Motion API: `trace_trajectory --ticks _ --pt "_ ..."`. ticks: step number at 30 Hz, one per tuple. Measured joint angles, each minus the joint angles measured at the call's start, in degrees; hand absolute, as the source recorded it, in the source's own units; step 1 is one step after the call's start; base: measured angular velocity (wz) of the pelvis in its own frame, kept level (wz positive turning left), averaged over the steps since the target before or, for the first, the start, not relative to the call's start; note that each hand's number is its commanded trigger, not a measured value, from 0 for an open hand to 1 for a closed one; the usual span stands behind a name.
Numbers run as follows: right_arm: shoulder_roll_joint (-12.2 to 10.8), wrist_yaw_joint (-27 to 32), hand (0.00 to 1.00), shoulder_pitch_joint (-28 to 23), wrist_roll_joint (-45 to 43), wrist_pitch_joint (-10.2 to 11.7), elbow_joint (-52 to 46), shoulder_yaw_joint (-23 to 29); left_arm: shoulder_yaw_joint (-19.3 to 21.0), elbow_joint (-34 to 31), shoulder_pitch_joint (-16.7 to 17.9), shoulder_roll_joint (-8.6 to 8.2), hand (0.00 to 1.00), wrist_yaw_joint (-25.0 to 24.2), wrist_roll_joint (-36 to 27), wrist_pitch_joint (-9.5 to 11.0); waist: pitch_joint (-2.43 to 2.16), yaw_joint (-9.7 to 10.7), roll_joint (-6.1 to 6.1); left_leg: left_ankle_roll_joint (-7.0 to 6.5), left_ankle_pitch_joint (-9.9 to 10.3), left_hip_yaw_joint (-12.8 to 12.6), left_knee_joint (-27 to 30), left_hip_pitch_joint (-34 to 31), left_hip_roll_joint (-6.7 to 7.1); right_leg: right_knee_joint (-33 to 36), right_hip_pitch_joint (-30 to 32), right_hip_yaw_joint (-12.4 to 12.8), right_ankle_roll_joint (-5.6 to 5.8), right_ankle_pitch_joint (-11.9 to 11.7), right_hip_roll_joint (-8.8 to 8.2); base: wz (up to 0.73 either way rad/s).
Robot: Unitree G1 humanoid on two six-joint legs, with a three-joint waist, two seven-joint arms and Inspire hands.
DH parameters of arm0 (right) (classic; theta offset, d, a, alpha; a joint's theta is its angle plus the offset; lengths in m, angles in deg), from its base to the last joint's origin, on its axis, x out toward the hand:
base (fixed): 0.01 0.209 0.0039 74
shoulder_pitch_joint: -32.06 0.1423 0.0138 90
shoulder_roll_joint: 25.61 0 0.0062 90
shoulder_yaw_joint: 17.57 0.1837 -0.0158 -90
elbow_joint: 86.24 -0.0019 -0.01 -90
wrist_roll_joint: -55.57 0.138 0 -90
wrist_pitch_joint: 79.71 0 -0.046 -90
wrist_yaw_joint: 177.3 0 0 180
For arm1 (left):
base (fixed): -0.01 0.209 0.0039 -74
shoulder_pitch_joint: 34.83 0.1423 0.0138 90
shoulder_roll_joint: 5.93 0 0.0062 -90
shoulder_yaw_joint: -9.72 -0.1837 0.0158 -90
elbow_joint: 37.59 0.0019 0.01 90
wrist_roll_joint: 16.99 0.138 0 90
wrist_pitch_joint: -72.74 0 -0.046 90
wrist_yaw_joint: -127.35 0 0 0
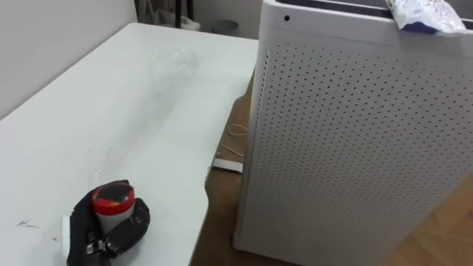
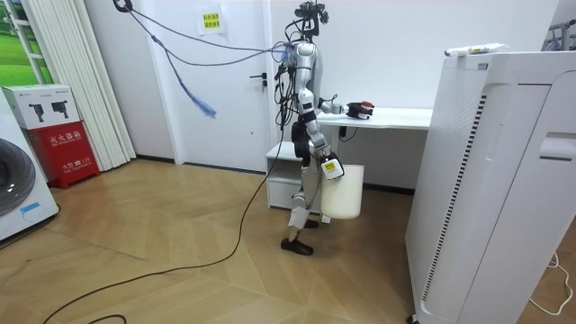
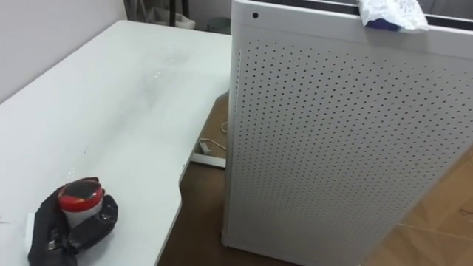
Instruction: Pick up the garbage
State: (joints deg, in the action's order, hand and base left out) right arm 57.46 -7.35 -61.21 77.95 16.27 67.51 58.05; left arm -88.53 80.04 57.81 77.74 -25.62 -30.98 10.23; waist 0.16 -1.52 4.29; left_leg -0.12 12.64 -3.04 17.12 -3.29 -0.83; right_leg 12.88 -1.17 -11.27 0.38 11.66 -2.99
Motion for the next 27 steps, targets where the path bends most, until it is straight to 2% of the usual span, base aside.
trace_trajectory --ticks 2,5,10,13,15,16,18,20,21,22,24,26,27 --pt "0.04 0.00 1.00 0.01 -0.02 -0.71 0.00 -0.10 -0.66 0.33 -0.25 0.15 1.00 -0.20 -0.34 -0.33 -0.23 0.12 0.00 -0.17 -0.14 0.08 -0.63 0.07 0.15 -0.13 0.00 -0.06 0.05 -0.01 -0.09 0.04" --pt "0.05 0.00 1.00 0.01 -0.17 -0.87 -0.07 -0.18 -1.33 0.05 -0.24 0.34 1.00 -1.62 -1.76 -0.42 -0.17 0.14 -0.03 -0.35 -0.30 0.12 -0.48 -0.10 0.33 -0.19 0.09 -0.06 0.24 -0.05 -0.21 0.05" --pt "0.06 -0.12 1.00 0.32 -1.85 -1.12 -1.74 -0.20 -2.11 -3.32 -0.21 0.35 1.00 -4.10 -5.36 -2.70 -0.20 0.38 -0.22 -0.52 -0.39 0.08 -0.37 -0.90 0.53 -0.16 0.72 -0.06 0.38 -0.12 -0.45 0.02" --pt "-0.17 -0.19 1.00 1.08 -2.65 -1.08 -1.73 -0.19 -2.52 -5.75 -0.19 0.26 1.00 -7.23 -7.05 -4.31 -0.24 1.13 -0.54 -0.78 -0.56 0.01 -0.26 -1.45 0.57 0.06 1.26 -0.38 0.51 -0.20 -0.74 0.06" --pt "-0.19 -0.20 1.00 1.67 -2.20 -1.05 -1.65 -0.18 -5.08 -8.87 -0.19 0.14 1.00 -10.40 -9.38 -6.61 0.00 1.74 -0.56 -1.01 -0.70 -0.01 -0.25 -2.03 0.53 0.08 1.59 -0.30 0.80 -0.41 -0.93 0.00" --pt "-0.19 -0.22 1.00 1.89 -2.09 -1.05 -1.64 -0.17 -6.14 -9.63 -0.19 0.12 1.00 -11.40 -9.83 -7.05 0.17 2.05 -0.60 -1.09 -0.75 -0.04 -0.24 -2.10 0.55 0.09 1.60 -0.15 0.88 -0.48 -0.98 -0.03" --pt "-0.31 -0.36 1.00 2.76 -2.19 -1.05 -1.64 -0.18 -9.64 -11.48 -0.36 0.07 1.00 -14.53 -11.43 -8.50 0.46 3.22 -0.59 -1.22 -0.82 -0.48 -0.30 -2.18 0.65 0.38 2.01 0.24 1.02 -0.57 -1.11 -0.12" --pt "-0.33 -0.58 1.00 3.83 -2.54 -1.05 -1.65 -0.18 -14.07 -13.45 -1.17 0.19 1.00 -18.73 -11.52 -11.13 0.77 4.83 -0.68 -1.29 -0.78 -1.38 -0.39 -2.09 0.59 0.81 2.51 0.91 1.09 -0.61 -1.18 -0.21" --pt "-0.31 -0.61 1.00 4.15 -2.58 -1.05 -1.66 -0.18 -15.23 -14.05 -1.48 0.17 1.00 -19.59 -11.52 -11.74 0.88 5.22 -0.74 -1.34 -0.75 -1.59 -0.41 -2.16 0.52 0.98 2.81 1.10 1.10 -0.62 -1.16 -0.17" --pt "-0.27 -0.62 1.00 4.97 -2.54 -1.05 -1.66 -0.18 -17.29 -15.56 -2.29 0.39 1.00 -21.36 -11.52 -12.71 1.25 5.95 -1.01 -1.36 -0.73 -1.74 -0.39 -2.54 0.44 1.35 3.45 1.38 1.07 -0.66 -1.11 -0.19" --pt "0.25 -0.41 1.00 5.73 -2.38 -0.91 -1.91 -0.16 -20.51 -17.44 -4.68 0.62 1.00 -26.34 -12.30 -13.56 1.57 6.63 -1.55 -1.35 -0.73 -2.67 -0.45 -3.38 0.09 1.85 4.90 1.94 0.89 -0.80 -1.00 -0.22" --pt "0.50 -0.07 1.00 5.71 -2.40 -0.79 -2.15 -0.08 -21.99 -18.76 -5.22 0.48 1.00 -29.84 -13.45 -13.60 1.48 6.90 -1.93 -1.31 -0.72 -3.35 -0.51 -3.57 -0.21 1.89 5.53 2.56 0.77 -0.87 -0.76 -0.19" --pt "0.58 0.00 1.00 5.76 -2.42 -0.79 -2.81 0.01 -22.65 -18.89 -5.26 0.36 1.00 -31.63 -14.16 -13.67 1.36 7.68 -2.21 -1.30 -0.72 -3.35 -0.49 -3.69 -0.25 1.94 5.70 2.60 0.77 -0.86 -0.72 -0.12"
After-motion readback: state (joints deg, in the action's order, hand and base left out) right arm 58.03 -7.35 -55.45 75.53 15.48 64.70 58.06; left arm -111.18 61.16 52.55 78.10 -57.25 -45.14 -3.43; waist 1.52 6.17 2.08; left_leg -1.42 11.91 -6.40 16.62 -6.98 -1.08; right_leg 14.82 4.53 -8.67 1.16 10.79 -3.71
